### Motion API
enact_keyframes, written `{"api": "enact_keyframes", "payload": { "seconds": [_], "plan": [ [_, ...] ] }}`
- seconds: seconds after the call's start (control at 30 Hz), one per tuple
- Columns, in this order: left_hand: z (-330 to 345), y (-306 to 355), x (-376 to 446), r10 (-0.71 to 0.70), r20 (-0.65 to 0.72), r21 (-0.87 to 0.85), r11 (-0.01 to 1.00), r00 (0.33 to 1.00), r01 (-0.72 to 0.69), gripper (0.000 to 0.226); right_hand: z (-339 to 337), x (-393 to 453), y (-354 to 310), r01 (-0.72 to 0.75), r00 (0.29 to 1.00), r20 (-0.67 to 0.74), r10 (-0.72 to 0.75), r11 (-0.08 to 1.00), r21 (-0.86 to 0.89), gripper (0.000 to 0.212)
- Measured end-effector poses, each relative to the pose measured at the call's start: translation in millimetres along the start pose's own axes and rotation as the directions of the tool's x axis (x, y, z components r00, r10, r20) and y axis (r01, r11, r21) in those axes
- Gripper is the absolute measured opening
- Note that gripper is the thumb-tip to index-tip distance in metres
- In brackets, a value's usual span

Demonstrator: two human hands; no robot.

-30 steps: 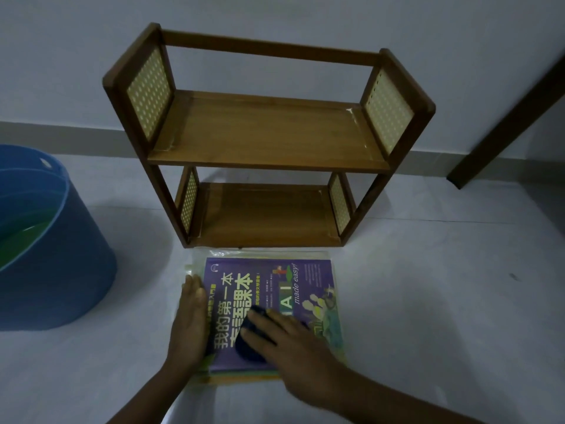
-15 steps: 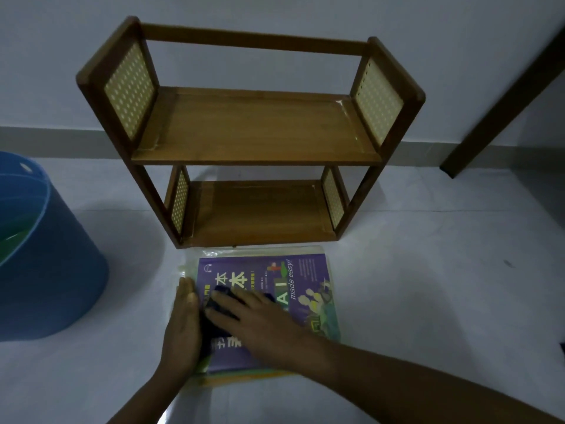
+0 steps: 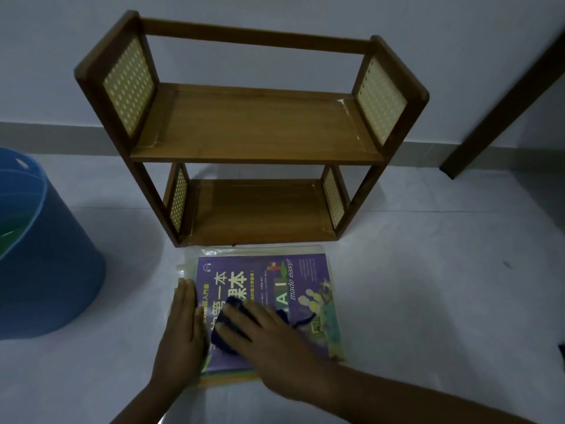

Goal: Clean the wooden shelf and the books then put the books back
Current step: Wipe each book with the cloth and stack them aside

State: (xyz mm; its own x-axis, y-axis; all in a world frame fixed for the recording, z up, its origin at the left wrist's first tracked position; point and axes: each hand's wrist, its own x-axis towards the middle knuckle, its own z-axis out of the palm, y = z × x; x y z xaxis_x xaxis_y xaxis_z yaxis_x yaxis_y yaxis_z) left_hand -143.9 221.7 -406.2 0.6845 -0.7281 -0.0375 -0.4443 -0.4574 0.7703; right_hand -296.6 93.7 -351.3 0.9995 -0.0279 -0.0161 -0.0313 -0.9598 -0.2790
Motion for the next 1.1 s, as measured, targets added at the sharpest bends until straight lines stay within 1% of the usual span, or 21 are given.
{"api": "enact_keyframes", "payload": {
  "seconds": [0.03, 0.07, 0.1, 0.13, 0.2, 0.23, 0.3, 0.37, 0.43, 0.5, 0.57, 0.63, 0.67, 0.7, 0.73, 0.77, 0.83, 0.9, 0.93, 1.0, 1.1],
  "plan": [
    [0.4, -0.3, 0.1, -0.002, 0.002, 0.002, 1.000, 1.000, 0.002, 0.062, -3.7, -1.0, 2.2, 0.037, 0.999, 0.011, -0.037, 0.999, -0.010, 0.075],
    [0.4, 0.5, -0.2, -0.016, 0.005, 0.001, 1.000, 1.000, 0.016, 0.063, -6.5, -1.3, 12.2, 0.032, 0.999, -0.029, -0.034, 0.998, -0.059, 0.077],
    [-0.1, 1.0, 0.0, -0.032, 0.007, -0.005, 0.999, 0.999, 0.032, 0.065, -9.6, -0.5, 26.6, -0.031, 0.996, -0.083, 0.024, 0.996, -0.085, 0.079],
    [-1.1, 1.8, 0.0, -0.047, 0.010, -0.014, 0.999, 0.999, 0.047, 0.067, -10.7, 0.0, 46.3, -0.135, 0.985, -0.122, 0.126, 0.989, -0.065, 0.080],
    [-1.7, 3.6, -1.0, -0.059, 0.017, -0.027, 0.998, 0.998, 0.060, 0.070, -19.2, -4.2, 82.1, -0.350, 0.931, -0.108, 0.348, 0.937, -0.002, 0.080],
    [-2.1, 3.8, -1.6, -0.059, 0.015, -0.028, 0.998, 0.998, 0.059, 0.070, -21.3, -7.2, 93.7, -0.419, 0.904, -0.090, 0.418, 0.908, 0.000, 0.083],
    [-1.5, 3.4, -1.6, -0.053, 0.006, -0.031, 0.998, 0.999, 0.053, 0.069, -19.1, -15.3, 96.0, -0.469, 0.880, -0.096, 0.466, 0.883, -0.008, 0.086],
    [-0.7, 2.8, -0.7, -0.042, 0.003, -0.032, 0.999, 0.999, 0.042, 0.065, -12.2, -25.6, 70.0, -0.424, 0.899, -0.126, 0.419, 0.906, -0.012, 0.080],
    [-1.1, 4.0, 0.1, -0.033, 0.002, -0.023, 0.999, 0.999, 0.033, 0.058, -0.2, -38.9, 33.5, -0.291, 0.954, -0.101, 0.283, 0.953, -0.085, 0.075],
    [-2.4, 6.0, -0.6, -0.034, 0.006, -0.018, 0.999, 0.999, 0.034, 0.054, 10.5, -52.5, 7.0, -0.172, 0.985, -0.047, 0.167, 0.979, -0.111, 0.081],
    [-4.5, 8.7, -2.4, -0.032, 0.022, -0.021, 0.999, 0.999, 0.032, 0.056, 12.2, -58.8, 5.0, -0.107, 0.994, -0.026, 0.105, 0.990, -0.096, 0.085],
    [-8.4, 10.4, -2.6, -0.053, 0.040, 0.003, 0.999, 0.998, 0.053, 0.069, 8.1, -60.4, 25.4, -0.136, 0.988, -0.088, 0.125, 0.980, -0.145, 0.076],
    [-10.9, 9.7, -1.7, -0.062, 0.043, 0.077, 0.995, 0.997, 0.058, 0.079, 4.1, -61.6, 40.6, -0.208, 0.972, -0.143, 0.188, 0.969, -0.137, 0.071],
    [-13.5, 9.5, -0.2, -0.034, 0.049, 0.195, 0.981, 0.998, 0.023, 0.087, -0.8, -64.4, 56.2, -0.321, 0.937, -0.172, 0.303, 0.943, -0.088, 0.070],
    [-15.9, 11.1, 1.6, 0.035, 0.076, 0.345, 0.937, 0.997, -0.059, 0.088, -5.3, -67.1, 69.6, -0.422, 0.896, -0.168, 0.411, 0.906, -0.037, 0.076],
    [-16.9, 15.0, 3.1, 0.124, 0.152, 0.450, 0.875, 0.981, -0.180, 0.082, -7.4, -70.2, 79.9, -0.484, 0.866, -0.148, 0.478, 0.875, -0.012, 0.084],
    [-12.4, 24.6, 0.2, 0.292, 0.347, 0.495, 0.750, 0.891, -0.439, 0.073, -4.0, -74.8, 90.9, -0.519, 0.850, -0.100, 0.517, 0.855, 0.001, 0.091],
    [-2.4, 33.2, -6.4, 0.407, 0.464, 0.472, 0.638, 0.787, -0.609, 0.079, -3.6, -72.7, 90.2, -0.529, 0.844, -0.088, 0.529, 0.848, 0.022, 0.090],
    [1.8, 36.5, -8.2, 0.423, 0.493, 0.486, 0.592, 0.761, -0.643, 0.083, -3.6, -70.8, 89.5, -0.540, 0.835, -0.094, 0.542, 0.841, 0.048, 0.089],
    [4.9, 38.9, -7.8, 0.410, 0.535, 0.529, 0.519, 0.739, -0.671, 0.089, -1.9, -69.3, 88.6, -0.552, 0.821, -0.114, 0.559, 0.829, 0.086, 0.085],
    [3.1, 40.8, -3.1, 0.358, 0.609, 0.553, 0.449, 0.708, -0.702, 0.093, -5.9, -70.8, 88.6, -0.528, 0.825, -0.155, 0.543, 0.839, 0.131, 0.075]
  ]
}}
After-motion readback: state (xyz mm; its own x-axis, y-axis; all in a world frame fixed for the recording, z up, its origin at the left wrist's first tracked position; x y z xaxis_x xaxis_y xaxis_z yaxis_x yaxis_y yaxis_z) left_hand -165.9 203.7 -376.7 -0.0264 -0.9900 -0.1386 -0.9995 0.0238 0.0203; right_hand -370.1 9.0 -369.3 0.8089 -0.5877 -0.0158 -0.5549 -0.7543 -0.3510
